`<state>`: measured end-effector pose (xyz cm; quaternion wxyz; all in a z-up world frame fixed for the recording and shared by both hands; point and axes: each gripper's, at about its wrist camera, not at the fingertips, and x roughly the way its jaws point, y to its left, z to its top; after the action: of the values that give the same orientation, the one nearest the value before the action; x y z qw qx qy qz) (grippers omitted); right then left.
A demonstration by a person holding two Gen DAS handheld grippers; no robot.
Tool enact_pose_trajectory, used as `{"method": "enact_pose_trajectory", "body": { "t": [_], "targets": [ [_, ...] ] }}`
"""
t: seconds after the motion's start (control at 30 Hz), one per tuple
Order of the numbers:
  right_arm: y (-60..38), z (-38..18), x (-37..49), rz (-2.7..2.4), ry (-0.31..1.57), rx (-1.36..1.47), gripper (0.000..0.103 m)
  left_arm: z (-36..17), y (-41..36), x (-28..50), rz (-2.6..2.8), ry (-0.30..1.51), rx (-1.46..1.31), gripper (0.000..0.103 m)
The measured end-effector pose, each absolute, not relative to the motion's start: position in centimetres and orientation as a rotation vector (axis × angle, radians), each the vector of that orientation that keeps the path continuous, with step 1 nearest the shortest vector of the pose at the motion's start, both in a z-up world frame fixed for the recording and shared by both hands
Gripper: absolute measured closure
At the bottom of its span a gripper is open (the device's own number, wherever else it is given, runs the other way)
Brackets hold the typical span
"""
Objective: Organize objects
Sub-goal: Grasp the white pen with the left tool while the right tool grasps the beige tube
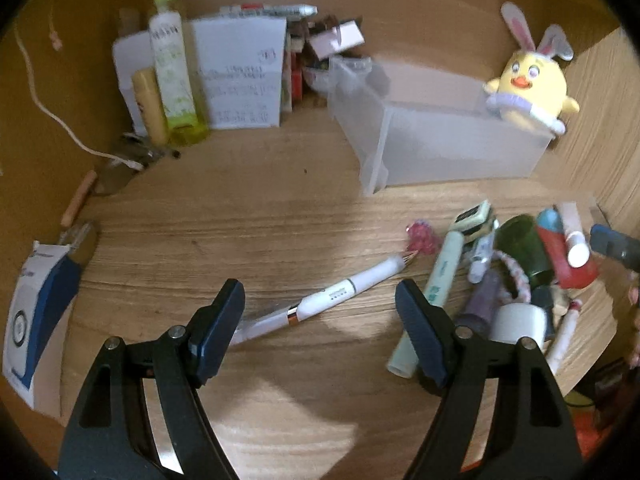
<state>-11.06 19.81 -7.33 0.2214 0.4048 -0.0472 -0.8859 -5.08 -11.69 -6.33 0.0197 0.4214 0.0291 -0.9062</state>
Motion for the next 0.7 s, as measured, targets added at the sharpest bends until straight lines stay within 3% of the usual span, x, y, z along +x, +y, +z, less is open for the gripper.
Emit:
{"method": "enact_pose_trajectory", "body": {
  "t": [0.17, 0.27, 0.53, 0.7],
  "targets": [
    [19.6, -7.9, -13.0, -2.397, -0.193, 1.183, 0.014, -7.1, -12.0, -6.5, -2.791, 0.087, 1.385, 0.031],
    [19.5, -7.9, -14.1, -2.376, -0.219, 1.204, 0.023, -7.3, -11.9, -7.1, -2.788, 0.068, 1.404, 0.037],
    [18.0, -7.1, -16.0, -2.385, -0.128, 1.191, 0.049, -7.0, -11.6, -7.4, -2.777, 0.043, 1.376, 0.073],
    [17.7, -6.5, -16.8, -2.417, -0.012, 1.183, 0.059, -6.9, -12.2, -6.5, -2.764, 0.082, 1.372, 0.083]
  ]
}}
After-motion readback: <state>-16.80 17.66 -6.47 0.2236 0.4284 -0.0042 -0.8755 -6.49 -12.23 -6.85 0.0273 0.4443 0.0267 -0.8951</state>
